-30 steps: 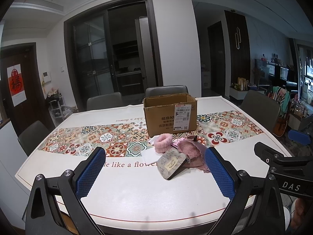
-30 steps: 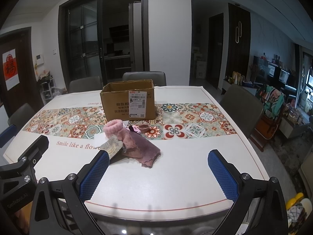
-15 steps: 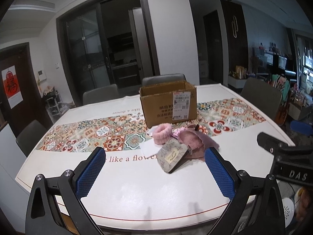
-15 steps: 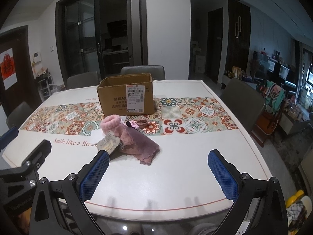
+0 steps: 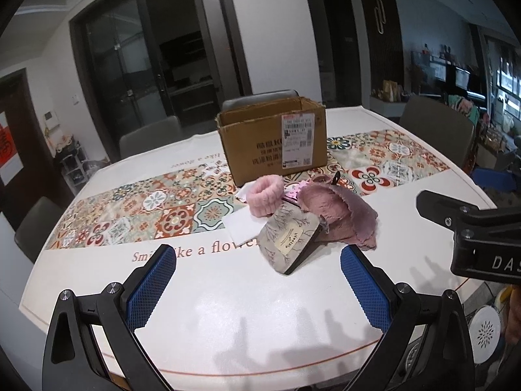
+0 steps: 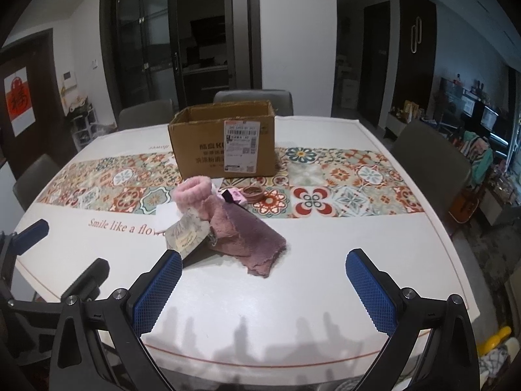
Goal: Organize soft objects
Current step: 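Move the left tool to the grey pouch while the right tool approaches the pink towel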
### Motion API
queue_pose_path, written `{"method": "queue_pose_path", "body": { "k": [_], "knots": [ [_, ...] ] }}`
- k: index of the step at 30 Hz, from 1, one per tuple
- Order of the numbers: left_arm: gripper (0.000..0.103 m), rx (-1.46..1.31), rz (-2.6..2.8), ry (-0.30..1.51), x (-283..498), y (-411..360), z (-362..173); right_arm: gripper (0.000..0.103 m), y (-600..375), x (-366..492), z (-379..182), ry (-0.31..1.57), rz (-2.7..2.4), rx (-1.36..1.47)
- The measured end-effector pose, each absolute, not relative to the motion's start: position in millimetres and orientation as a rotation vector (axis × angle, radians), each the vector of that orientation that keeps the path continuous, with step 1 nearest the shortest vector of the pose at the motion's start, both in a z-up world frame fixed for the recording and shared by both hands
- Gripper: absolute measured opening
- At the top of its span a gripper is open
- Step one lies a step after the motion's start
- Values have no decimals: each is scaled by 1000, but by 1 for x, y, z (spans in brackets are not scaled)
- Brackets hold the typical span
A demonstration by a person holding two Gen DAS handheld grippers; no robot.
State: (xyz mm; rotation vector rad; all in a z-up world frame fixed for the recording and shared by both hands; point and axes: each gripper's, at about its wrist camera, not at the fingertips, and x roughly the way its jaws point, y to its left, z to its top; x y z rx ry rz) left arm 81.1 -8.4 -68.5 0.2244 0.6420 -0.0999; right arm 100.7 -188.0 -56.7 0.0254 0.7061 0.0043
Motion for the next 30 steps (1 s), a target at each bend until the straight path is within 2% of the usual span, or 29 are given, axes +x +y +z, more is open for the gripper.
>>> {"method": "queue_pose_path", "body": {
  "k": [14, 30],
  "knots": [
    [101, 259, -236, 766, 153, -10, -117, 101, -176, 165, -92, 838, 7, 28],
    [100, 320, -381, 920, 210, -16, -178, 91, -165, 223, -139, 990, -12, 47]
  ]
}}
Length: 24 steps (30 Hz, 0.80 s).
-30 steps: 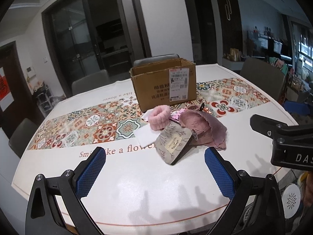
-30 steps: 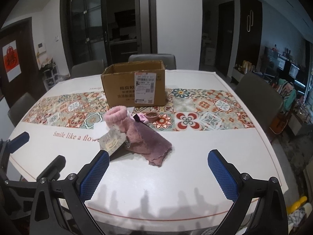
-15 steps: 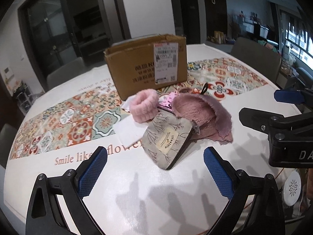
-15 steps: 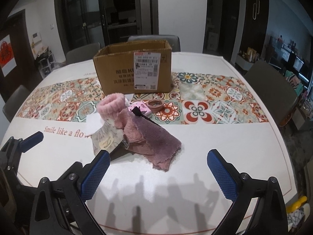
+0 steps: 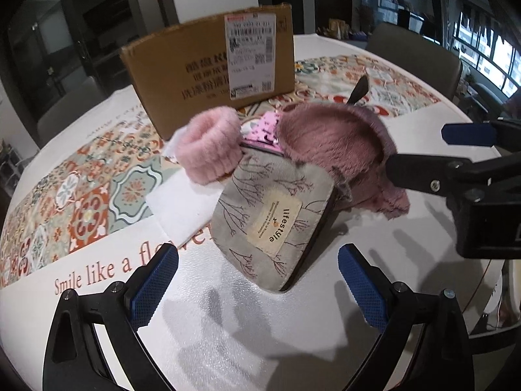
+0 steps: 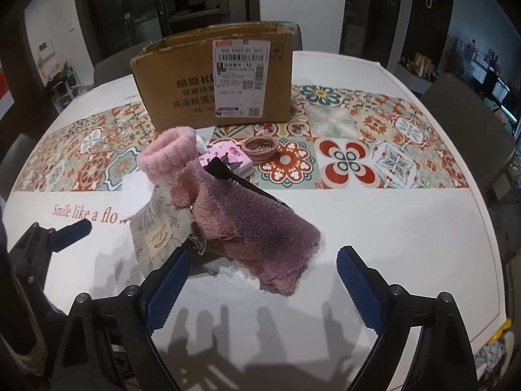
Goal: Organize soft objects
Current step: 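Move the left tool to the grey pouch while the right tool approaches the pink towel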
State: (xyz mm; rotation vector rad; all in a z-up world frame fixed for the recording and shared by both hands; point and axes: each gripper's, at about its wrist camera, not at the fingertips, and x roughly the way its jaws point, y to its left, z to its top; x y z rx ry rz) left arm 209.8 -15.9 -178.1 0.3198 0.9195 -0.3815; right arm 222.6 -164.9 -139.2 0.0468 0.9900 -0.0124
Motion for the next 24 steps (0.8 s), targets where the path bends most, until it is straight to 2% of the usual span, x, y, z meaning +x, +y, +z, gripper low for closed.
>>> {"method": "queue_pose_path", "body": {
  "k": [12, 24],
  "knots": [
    [101, 337, -419, 935, 229, -14, -198, 86, -156, 240, -152, 1009, -44, 42],
    [101, 310, -387, 988, 243, -29, -217, 81, -153, 252, -157, 1000, 17, -86]
  ]
}}
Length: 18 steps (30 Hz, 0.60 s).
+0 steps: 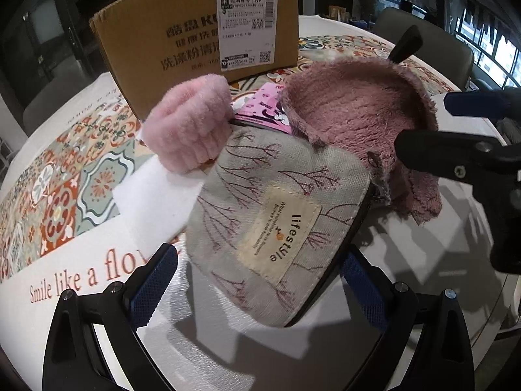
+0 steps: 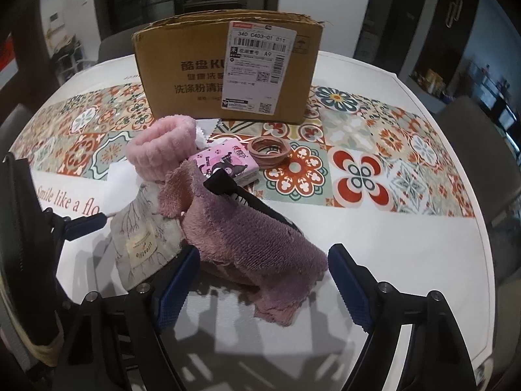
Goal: Organize soft objects
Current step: 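Move the left tool to the grey pouch while the right tool approaches the pink towel, then close the left tool on the grey pouch while the right tool grips the pink towel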
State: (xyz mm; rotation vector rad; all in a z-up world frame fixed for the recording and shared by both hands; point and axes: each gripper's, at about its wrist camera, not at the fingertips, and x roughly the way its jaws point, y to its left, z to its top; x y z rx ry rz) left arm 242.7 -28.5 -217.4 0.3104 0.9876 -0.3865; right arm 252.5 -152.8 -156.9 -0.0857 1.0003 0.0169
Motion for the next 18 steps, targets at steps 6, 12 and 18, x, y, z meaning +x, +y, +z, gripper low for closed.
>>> {"method": "queue_pose_path", "body": {
  "k": [6, 12, 18],
  "knots": [
    [102, 276, -384, 994, 248, -30, -220, 69, -152, 255, -160, 997, 50, -125],
    [78, 260, -384, 984, 248, -28, -216, 46, -154, 256, -164, 1016, 88, -98],
    [58, 243, -386, 973, 239, -27, -209, 28, -157, 252, -162, 1022, 107, -67]
  ]
}}
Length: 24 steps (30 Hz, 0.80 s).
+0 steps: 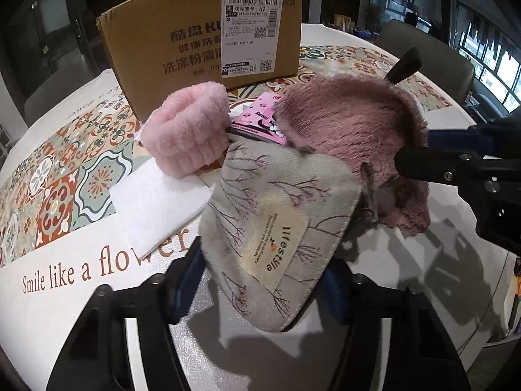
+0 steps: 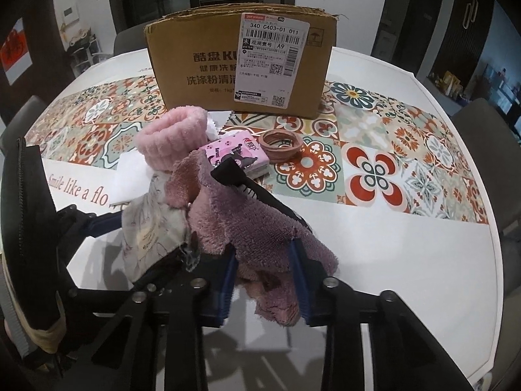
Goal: Organize soft objects
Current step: 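Close the left tool on the grey pouch while the right tool grips the pink towel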
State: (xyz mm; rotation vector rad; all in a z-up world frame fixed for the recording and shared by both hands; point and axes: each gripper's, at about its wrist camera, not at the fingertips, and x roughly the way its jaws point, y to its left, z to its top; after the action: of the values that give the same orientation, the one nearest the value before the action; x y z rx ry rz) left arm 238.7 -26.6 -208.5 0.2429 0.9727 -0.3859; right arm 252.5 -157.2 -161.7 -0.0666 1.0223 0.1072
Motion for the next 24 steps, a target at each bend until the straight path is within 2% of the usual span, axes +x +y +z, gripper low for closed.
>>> {"method": "queue_pose_path", "body": {
  "k": [4, 7, 17, 18, 20, 24],
  "knots": [
    [49, 215, -371, 966, 236, -25, -203, 15, -159, 251, -159, 1021, 128, -47],
    [44, 205, -362, 957, 235, -23, -198, 10, -161, 250, -157, 1020, 134, -31],
    [34, 154, -353, 910, 234, -21, -170, 10, -165, 249, -142, 980, 159, 2],
    [29, 148, -354, 904, 235, -20, -167, 10, -166, 249, -141, 977, 159, 6],
    [10, 143, -353, 897, 235, -20, -162, 9, -168, 249, -139, 971, 159, 12],
    [10, 129, -353, 897, 237, -20, -159, 7, -169, 250, -137, 962, 166, 20]
  ]
}}
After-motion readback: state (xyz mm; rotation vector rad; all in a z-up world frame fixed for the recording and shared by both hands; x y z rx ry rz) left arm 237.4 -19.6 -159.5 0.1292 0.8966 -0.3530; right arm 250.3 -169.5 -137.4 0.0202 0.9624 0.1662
